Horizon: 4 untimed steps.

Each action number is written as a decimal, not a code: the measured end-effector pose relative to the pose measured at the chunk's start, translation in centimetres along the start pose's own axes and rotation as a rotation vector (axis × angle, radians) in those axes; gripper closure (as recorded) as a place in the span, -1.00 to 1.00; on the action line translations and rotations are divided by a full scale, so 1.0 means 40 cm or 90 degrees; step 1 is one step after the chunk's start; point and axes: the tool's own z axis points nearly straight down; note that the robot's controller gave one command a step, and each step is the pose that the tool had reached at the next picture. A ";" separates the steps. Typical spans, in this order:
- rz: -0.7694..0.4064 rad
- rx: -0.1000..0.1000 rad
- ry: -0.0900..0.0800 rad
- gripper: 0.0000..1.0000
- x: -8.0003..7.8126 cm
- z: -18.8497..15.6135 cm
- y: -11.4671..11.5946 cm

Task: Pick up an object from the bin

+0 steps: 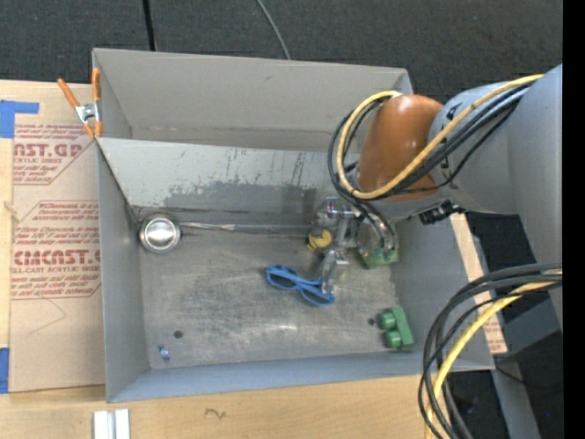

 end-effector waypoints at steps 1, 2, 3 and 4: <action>0.149 -0.001 0.009 -1.00 0.097 -0.025 0.109; 0.231 0.002 0.011 -1.00 0.240 -0.025 -0.020; 0.325 0.000 0.006 -1.00 0.282 0.044 -0.047; 0.412 0.000 0.009 -1.00 0.282 0.045 -0.116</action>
Offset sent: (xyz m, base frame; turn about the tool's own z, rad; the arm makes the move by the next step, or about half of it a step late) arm -0.0382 0.0419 0.0096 0.2363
